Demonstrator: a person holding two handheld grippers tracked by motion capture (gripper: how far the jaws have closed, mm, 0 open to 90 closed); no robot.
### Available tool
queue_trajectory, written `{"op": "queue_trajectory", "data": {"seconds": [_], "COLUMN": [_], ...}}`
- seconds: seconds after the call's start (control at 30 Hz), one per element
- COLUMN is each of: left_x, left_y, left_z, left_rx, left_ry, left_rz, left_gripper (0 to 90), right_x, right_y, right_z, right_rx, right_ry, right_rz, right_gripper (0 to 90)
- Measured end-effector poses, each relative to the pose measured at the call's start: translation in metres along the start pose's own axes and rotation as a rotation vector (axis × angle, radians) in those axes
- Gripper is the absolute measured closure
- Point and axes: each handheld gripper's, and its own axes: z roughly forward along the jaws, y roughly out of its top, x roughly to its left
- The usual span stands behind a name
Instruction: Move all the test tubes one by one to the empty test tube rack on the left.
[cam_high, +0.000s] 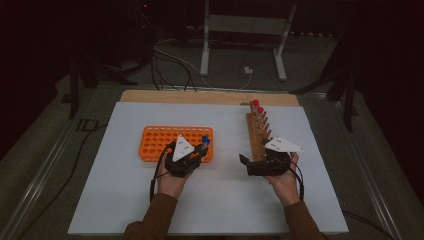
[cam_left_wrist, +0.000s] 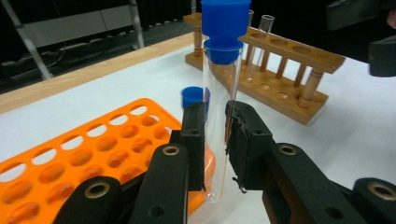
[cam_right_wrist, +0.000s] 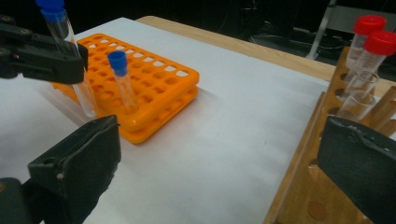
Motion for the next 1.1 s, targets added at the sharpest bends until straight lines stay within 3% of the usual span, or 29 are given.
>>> {"op": "queue_trajectory", "data": {"seconds": [0.67, 1.1], "left_x": [0.014, 0.015], "left_y": [-0.003, -0.012], "left_z": [0.014, 0.027], "left_rx": [-0.016, 0.054], "left_ry": [0.048, 0.065], "left_rz": [-0.022, -0.005], "left_gripper": [76.7, 76.7], "right_x": [-0.005, -0.006], "right_y": [-0.002, -0.002], "right_z": [-0.002, -0.003], "right_rx": [-0.005, -0.006], "right_ry": [-0.007, -0.002], "right_rz": [0.018, 0.018], "right_gripper": [0.3, 0.3]}}
